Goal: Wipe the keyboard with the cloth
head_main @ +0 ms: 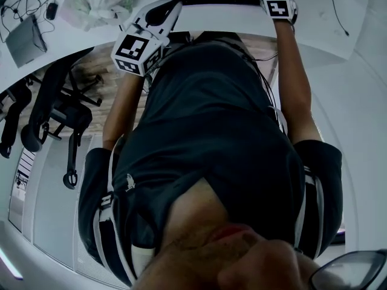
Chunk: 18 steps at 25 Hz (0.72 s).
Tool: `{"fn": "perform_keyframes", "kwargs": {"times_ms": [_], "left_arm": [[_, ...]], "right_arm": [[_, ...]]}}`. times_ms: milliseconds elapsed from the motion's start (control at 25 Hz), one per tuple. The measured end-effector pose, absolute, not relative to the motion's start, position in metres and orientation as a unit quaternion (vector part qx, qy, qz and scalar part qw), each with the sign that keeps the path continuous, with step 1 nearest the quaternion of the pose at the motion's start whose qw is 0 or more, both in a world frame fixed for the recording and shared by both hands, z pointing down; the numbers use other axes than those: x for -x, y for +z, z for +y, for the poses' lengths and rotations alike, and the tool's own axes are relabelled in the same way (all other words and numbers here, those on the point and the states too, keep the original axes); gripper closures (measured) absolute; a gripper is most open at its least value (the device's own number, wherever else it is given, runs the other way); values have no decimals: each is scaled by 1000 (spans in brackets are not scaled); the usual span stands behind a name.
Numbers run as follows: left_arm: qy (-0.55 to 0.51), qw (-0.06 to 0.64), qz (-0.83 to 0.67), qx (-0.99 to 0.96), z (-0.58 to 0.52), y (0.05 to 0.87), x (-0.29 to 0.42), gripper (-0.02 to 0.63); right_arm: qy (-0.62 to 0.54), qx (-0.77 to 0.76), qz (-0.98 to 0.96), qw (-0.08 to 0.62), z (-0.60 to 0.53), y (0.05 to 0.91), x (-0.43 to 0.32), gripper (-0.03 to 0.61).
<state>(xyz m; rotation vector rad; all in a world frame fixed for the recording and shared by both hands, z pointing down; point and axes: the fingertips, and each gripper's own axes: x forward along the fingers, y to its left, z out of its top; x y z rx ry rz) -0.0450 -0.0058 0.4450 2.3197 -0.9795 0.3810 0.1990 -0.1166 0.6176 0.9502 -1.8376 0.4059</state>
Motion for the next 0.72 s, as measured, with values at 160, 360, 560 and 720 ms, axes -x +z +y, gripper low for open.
{"fn": "perform_keyframes", "kwargs": {"times_ms": [160,360,560,720], "left_arm": [[143,291,-364,-873,-10,443,46,609],[145,292,-369,-870,-8,443,53,607],[145,296,-378,-865,-3,446,67,607],[140,299,-385,-862,-2,446,74,607]], "right_arm": [[160,-387,-761,495,-122,620,-189,535],[158,-389,-763,491,-126,619,-179,535],[136,-367,-784,481,-122,617,-144,535],[113,-313,-814,476,-111,619,-100,535]]}}
